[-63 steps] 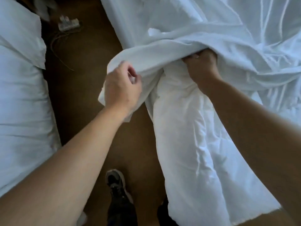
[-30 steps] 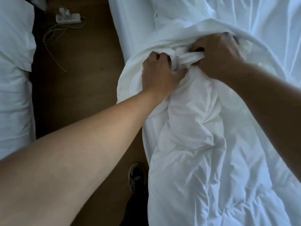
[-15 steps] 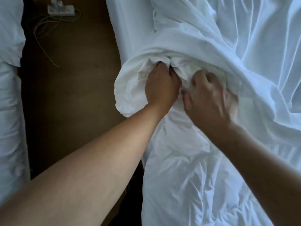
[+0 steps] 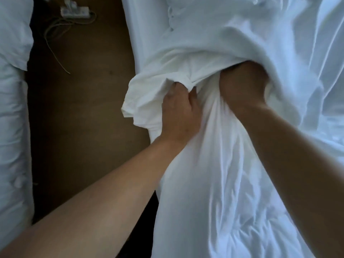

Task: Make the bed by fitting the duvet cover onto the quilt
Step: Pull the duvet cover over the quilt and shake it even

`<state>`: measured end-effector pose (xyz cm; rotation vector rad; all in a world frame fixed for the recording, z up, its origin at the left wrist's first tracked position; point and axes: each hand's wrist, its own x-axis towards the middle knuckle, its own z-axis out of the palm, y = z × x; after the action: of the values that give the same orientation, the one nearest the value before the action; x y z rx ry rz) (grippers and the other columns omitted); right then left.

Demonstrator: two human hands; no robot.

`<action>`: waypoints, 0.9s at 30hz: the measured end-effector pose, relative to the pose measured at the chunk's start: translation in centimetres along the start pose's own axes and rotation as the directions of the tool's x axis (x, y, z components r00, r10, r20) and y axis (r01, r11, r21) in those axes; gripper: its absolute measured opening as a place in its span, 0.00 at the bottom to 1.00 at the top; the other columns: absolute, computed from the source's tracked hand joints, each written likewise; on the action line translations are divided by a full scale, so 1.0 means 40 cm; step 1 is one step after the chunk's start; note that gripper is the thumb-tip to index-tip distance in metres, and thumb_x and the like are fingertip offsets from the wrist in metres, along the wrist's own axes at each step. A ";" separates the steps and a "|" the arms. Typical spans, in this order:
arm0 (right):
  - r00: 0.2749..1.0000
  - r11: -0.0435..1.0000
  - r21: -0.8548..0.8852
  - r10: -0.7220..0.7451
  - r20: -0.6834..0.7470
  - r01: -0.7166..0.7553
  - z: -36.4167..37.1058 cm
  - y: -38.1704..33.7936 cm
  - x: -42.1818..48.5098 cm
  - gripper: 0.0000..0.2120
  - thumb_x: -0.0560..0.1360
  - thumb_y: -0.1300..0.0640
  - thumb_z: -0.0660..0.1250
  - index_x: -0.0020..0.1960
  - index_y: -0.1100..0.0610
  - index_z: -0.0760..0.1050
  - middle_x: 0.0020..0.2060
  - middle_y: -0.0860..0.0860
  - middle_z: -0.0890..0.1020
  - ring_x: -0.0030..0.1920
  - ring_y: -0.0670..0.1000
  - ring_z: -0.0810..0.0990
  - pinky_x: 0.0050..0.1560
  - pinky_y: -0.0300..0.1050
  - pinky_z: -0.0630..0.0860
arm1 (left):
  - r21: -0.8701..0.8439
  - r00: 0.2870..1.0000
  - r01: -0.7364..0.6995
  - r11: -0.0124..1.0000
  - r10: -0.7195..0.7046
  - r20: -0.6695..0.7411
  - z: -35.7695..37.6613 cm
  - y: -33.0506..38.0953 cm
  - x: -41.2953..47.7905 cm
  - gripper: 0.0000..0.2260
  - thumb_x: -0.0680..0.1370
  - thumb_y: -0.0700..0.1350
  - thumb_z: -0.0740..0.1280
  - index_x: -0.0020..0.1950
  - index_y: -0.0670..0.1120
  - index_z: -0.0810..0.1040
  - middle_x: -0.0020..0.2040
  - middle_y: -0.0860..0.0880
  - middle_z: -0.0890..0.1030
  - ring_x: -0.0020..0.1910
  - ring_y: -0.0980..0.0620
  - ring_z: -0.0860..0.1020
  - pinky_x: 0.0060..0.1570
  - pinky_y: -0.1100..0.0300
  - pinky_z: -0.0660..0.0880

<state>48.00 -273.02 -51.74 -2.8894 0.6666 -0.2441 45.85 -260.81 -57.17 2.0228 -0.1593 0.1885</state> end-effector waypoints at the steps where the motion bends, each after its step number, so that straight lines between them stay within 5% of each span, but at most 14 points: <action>1: 0.991 0.991 -0.063 -0.118 -0.058 0.115 -0.033 0.007 0.007 0.14 0.78 0.70 0.59 0.61 0.74 0.75 0.57 0.75 0.77 0.60 0.74 0.75 0.63 0.66 0.69 | -0.034 1.000 -0.006 0.999 0.006 0.001 0.003 0.019 -0.008 0.07 0.80 0.38 0.60 0.47 0.38 0.76 0.37 0.48 0.76 0.35 0.53 0.73 0.37 0.65 0.64; 3: 0.965 0.943 -0.207 -0.247 0.090 0.261 -0.061 0.025 -0.001 0.15 0.78 0.73 0.58 0.62 0.76 0.73 0.59 0.76 0.75 0.61 0.76 0.74 0.64 0.70 0.66 | -0.038 0.998 0.035 0.999 -0.033 0.046 0.006 0.030 -0.020 0.05 0.80 0.39 0.59 0.46 0.44 0.73 0.35 0.54 0.73 0.32 0.60 0.70 0.35 0.68 0.63; 6: 0.869 0.930 -0.203 -0.187 0.458 0.307 -0.026 0.063 -0.005 0.19 0.85 0.63 0.52 0.74 0.64 0.66 0.72 0.64 0.69 0.74 0.64 0.65 0.73 0.54 0.53 | 0.022 0.943 0.299 0.954 -0.299 0.143 -0.004 -0.016 -0.057 0.06 0.83 0.39 0.58 0.49 0.48 0.72 0.38 0.57 0.74 0.37 0.64 0.72 0.38 0.69 0.68; 9: 0.760 0.970 0.009 -0.196 0.620 0.243 0.016 0.074 -0.038 0.22 0.86 0.55 0.52 0.79 0.61 0.59 0.78 0.59 0.62 0.77 0.58 0.59 0.71 0.43 0.46 | 0.104 0.883 0.406 0.908 -0.419 0.211 -0.002 -0.052 -0.094 0.10 0.83 0.38 0.57 0.44 0.49 0.70 0.38 0.57 0.74 0.38 0.63 0.72 0.36 0.76 0.66; 11: 0.747 0.967 -0.044 -0.164 0.644 0.250 0.044 0.094 -0.122 0.31 0.84 0.43 0.54 0.81 0.58 0.52 0.79 0.59 0.57 0.78 0.59 0.56 0.76 0.49 0.48 | 0.132 0.862 0.449 0.884 -0.467 0.197 0.014 -0.067 -0.091 0.11 0.82 0.39 0.59 0.40 0.49 0.69 0.35 0.54 0.74 0.35 0.61 0.72 0.33 0.74 0.65; 14: 0.807 0.983 -0.146 -0.005 0.591 0.112 0.053 0.111 -0.290 0.42 0.76 0.33 0.57 0.79 0.56 0.49 0.73 0.63 0.66 0.71 0.64 0.67 0.67 0.60 0.66 | 0.134 0.791 0.556 0.820 -0.572 0.217 0.041 -0.086 -0.083 0.11 0.82 0.42 0.61 0.39 0.48 0.72 0.34 0.52 0.76 0.33 0.58 0.73 0.29 0.70 0.66; 17: 0.836 0.997 -0.061 0.080 0.543 -0.055 0.088 0.093 -0.340 0.34 0.79 0.38 0.60 0.75 0.56 0.55 0.54 0.58 0.80 0.54 0.61 0.81 0.43 0.49 0.68 | 0.127 0.737 0.598 0.792 -0.605 0.302 0.046 -0.099 -0.105 0.11 0.82 0.43 0.59 0.40 0.47 0.72 0.34 0.52 0.76 0.34 0.57 0.75 0.31 0.65 0.66; 20: 0.832 0.980 0.101 0.091 0.548 -0.174 0.128 0.062 -0.319 0.15 0.83 0.54 0.57 0.68 0.58 0.69 0.55 0.58 0.81 0.58 0.60 0.80 0.45 0.46 0.65 | 0.133 0.714 0.595 0.793 -0.597 0.367 0.025 -0.094 -0.124 0.12 0.83 0.43 0.58 0.42 0.48 0.76 0.38 0.50 0.80 0.36 0.60 0.77 0.36 0.62 0.72; 22: 0.871 0.986 0.156 -0.020 0.491 -0.065 0.106 0.025 -0.309 0.13 0.83 0.58 0.55 0.60 0.61 0.75 0.55 0.59 0.81 0.58 0.60 0.79 0.49 0.46 0.66 | 0.089 0.692 0.621 0.779 -0.598 0.405 0.010 -0.088 -0.120 0.10 0.82 0.40 0.59 0.48 0.43 0.79 0.44 0.44 0.83 0.43 0.52 0.80 0.46 0.52 0.77; 25: 0.984 0.968 0.184 -0.179 0.022 0.172 0.036 -0.008 -0.278 0.10 0.71 0.67 0.61 0.39 0.67 0.80 0.32 0.62 0.82 0.32 0.61 0.83 0.30 0.44 0.71 | 0.023 0.660 0.684 0.729 -0.631 0.407 -0.011 -0.062 -0.112 0.12 0.84 0.42 0.59 0.55 0.37 0.79 0.51 0.39 0.83 0.53 0.42 0.81 0.58 0.45 0.78; 27: 0.950 0.981 0.109 -0.126 -0.286 0.163 -0.003 0.003 -0.203 0.11 0.64 0.66 0.59 0.30 0.67 0.79 0.26 0.62 0.80 0.26 0.65 0.81 0.25 0.47 0.74 | 0.045 0.655 0.679 0.733 -0.633 0.413 -0.022 -0.042 -0.140 0.14 0.85 0.46 0.59 0.56 0.38 0.79 0.51 0.40 0.83 0.55 0.42 0.80 0.59 0.47 0.77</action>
<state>40.73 -269.54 -52.63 -2.8039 0.4571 -0.6978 40.65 -259.11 -59.41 1.8496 0.3163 -0.7009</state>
